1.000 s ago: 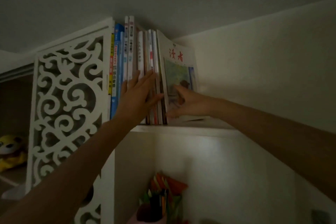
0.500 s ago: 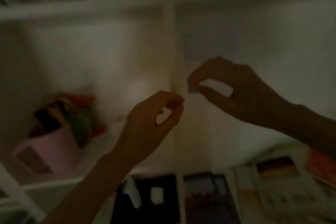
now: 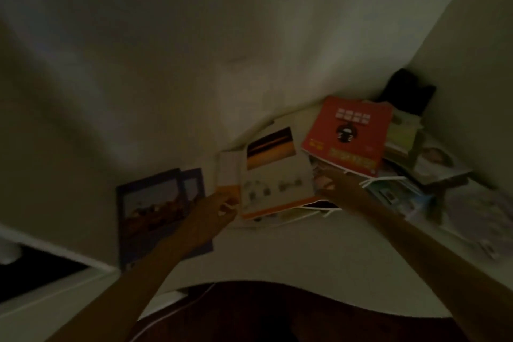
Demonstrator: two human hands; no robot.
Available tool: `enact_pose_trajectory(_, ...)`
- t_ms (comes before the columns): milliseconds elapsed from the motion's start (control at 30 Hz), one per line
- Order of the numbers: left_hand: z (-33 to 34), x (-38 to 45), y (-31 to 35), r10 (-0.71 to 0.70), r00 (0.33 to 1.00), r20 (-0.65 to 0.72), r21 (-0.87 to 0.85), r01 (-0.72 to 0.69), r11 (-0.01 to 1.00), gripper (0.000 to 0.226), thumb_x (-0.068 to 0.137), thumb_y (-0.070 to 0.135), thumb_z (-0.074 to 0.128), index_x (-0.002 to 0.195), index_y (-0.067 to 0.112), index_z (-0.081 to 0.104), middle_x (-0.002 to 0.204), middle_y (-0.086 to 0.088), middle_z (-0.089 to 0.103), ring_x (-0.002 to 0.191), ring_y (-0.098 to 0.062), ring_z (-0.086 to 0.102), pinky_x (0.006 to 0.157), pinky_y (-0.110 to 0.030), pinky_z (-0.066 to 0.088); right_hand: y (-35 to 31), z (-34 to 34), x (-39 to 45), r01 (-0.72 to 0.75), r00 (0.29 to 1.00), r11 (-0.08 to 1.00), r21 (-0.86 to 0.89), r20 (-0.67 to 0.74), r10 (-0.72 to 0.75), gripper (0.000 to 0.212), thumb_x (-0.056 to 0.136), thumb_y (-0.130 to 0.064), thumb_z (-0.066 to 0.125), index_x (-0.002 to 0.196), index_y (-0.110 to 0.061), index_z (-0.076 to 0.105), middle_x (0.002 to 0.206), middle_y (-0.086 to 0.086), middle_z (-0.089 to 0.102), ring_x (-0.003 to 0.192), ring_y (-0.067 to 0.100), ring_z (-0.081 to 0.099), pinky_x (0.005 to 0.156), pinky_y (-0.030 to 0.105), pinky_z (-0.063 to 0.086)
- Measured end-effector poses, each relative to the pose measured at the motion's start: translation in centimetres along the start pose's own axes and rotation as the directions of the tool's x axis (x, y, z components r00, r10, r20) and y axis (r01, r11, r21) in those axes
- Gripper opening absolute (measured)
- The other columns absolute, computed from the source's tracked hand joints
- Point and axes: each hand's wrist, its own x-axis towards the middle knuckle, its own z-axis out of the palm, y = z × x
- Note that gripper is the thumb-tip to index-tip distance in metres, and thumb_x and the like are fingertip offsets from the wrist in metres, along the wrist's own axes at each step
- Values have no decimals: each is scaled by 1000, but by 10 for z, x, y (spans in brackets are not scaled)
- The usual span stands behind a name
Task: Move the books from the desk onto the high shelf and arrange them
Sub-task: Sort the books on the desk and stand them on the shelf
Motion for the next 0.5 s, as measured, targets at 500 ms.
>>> enact_pose_trajectory(500, 80, 73, 28, -323, 945, -46, -245, 303, 921, 44, 84, 21, 67, 124, 20, 49, 124, 1, 49, 116, -18, 49, 86, -26, 43, -5, 26, 81, -8, 999, 868, 496, 44, -16, 52, 92, -16, 57, 140, -10, 37, 118, 11, 58, 99, 25, 60, 80, 32, 53)
